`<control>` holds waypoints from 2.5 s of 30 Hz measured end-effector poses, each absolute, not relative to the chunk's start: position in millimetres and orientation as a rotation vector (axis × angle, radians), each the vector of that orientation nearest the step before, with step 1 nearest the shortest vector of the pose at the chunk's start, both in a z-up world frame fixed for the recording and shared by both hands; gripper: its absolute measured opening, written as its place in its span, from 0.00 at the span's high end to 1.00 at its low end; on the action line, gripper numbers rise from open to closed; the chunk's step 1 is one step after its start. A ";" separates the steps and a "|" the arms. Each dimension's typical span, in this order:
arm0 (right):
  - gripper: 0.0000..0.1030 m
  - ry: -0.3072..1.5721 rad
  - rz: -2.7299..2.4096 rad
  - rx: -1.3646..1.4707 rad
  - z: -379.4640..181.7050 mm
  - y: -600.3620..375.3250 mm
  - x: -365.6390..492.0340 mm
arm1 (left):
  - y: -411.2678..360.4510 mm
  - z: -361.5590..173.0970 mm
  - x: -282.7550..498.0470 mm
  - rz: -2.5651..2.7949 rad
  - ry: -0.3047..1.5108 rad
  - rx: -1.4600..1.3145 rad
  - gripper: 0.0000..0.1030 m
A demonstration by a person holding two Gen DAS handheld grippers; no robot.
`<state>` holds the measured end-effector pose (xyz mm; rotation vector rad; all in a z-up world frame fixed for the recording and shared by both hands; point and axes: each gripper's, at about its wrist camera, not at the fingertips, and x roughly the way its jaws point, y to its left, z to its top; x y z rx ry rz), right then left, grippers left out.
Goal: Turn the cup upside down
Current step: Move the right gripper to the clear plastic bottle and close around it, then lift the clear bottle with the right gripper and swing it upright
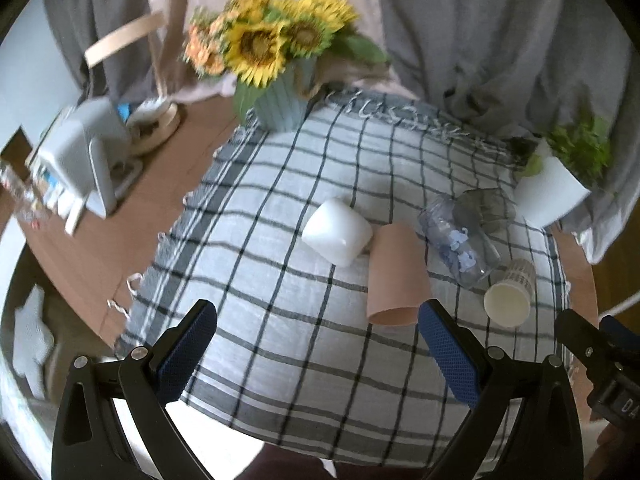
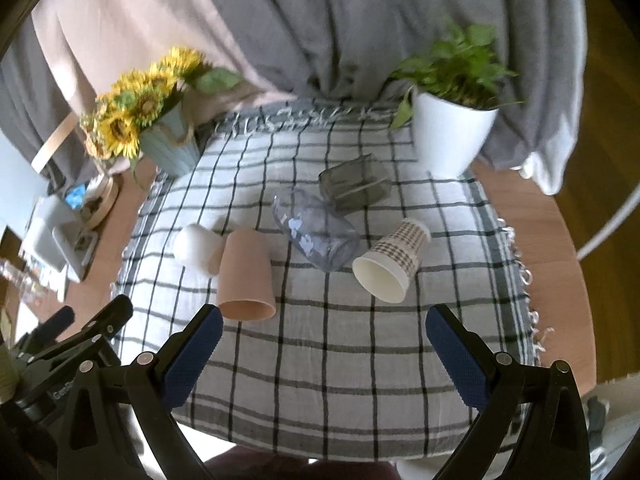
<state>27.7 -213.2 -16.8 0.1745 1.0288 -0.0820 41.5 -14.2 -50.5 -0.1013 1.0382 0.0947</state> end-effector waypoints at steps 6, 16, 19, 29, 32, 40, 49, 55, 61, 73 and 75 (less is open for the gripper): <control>0.01 1.123 0.030 0.086 -35.7 -219.0 74.5 | -26.3 -54.8 59.5 0.219 1.031 -0.138 0.00; 0.01 1.288 0.216 -0.052 -69.1 -224.5 161.5 | -34.2 -80.7 92.5 0.396 1.095 -0.282 0.00; 0.01 1.321 0.252 -0.097 -80.0 -223.2 181.7 | -36.2 -91.1 100.0 0.462 1.113 -0.297 0.00; 0.03 1.506 0.365 -0.085 -139.0 -220.7 228.6 | -39.8 -109.3 118.8 0.529 1.162 -0.301 0.00; 0.06 1.543 0.373 -0.061 -153.6 -219.4 234.3 | -39.4 -113.4 122.9 0.535 1.172 -0.288 0.00; 0.11 1.582 0.389 -0.074 -177.2 -204.8 242.1 | -32.2 -125.8 125.2 0.568 1.207 -0.288 0.00; 0.27 1.609 0.362 -0.113 -194.8 -197.0 249.1 | -31.8 -130.9 125.6 0.574 1.216 -0.272 0.00; 0.28 1.597 0.358 -0.109 -194.3 -193.9 250.7 | -32.0 -126.7 123.3 0.564 1.202 -0.246 0.00; 0.28 1.530 0.337 -0.122 -176.2 -188.5 242.7 | -27.3 -119.8 118.4 0.542 1.182 -0.235 0.00; 0.28 1.349 0.231 0.012 -91.4 -209.0 182.1 | -11.7 -89.2 100.9 0.329 1.118 -0.148 0.00; 0.28 1.319 0.208 0.042 -80.8 -210.9 166.9 | -9.4 -82.9 96.3 0.276 1.105 -0.113 0.00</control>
